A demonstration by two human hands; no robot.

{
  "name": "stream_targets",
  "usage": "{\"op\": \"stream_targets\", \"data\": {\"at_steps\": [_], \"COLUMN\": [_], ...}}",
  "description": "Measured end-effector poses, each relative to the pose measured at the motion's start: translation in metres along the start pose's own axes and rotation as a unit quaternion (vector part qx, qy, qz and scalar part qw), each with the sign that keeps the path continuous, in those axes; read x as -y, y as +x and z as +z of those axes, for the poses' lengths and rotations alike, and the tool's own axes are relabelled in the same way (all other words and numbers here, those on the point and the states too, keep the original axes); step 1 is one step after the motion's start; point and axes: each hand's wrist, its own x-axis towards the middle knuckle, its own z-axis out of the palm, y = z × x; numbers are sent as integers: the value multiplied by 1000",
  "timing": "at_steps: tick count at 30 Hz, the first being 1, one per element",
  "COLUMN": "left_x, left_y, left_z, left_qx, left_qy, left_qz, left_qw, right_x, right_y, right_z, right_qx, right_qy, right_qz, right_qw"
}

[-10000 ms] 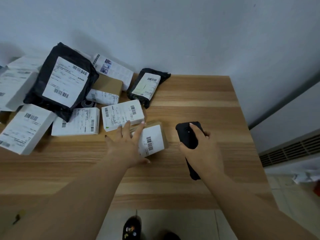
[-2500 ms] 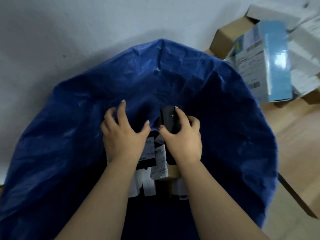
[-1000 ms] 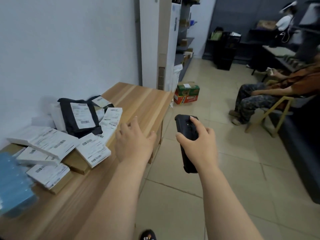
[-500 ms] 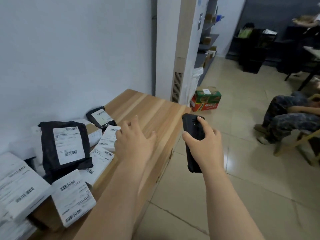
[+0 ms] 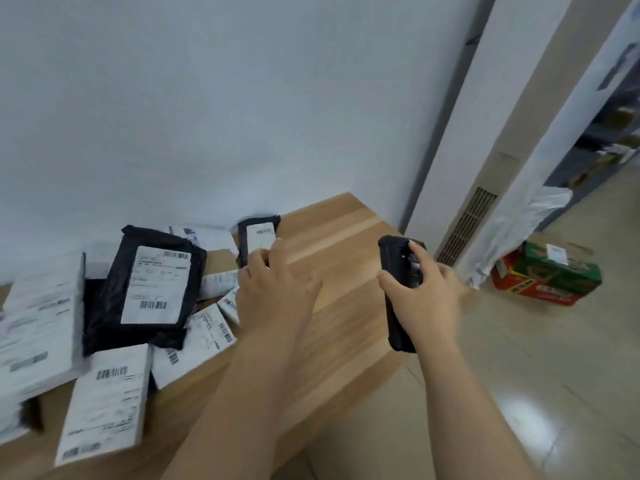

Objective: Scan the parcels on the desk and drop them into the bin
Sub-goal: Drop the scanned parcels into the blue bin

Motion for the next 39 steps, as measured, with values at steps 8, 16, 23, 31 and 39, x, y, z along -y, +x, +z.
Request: {"op": "stream_targets", "data": {"at_steps": [8,16,23,31,39], "left_x": [77,141,181,210,231], "left_y": [37,63,74,100,122], "left_z": [-25,-51,-32,14,35], "left_qx": [-66,-89,-83,-40,-40], "left_qy": [59,94,123,129,148], "left_qz": [-157,-226,-260,-296,-290], "left_qw": [984,965,954,945,945], "right_x": [45,98,101,82,73], "right_y": [36,27,31,55,67], "right_z": [96,183,242,291,324], "right_qx": [146,224,253,299,324], "right_qy": [10,6,16,-65,-79], "right_qz": [-69,-130,-141,-149,-131], "right_qw": [987,966,957,940,934]}}
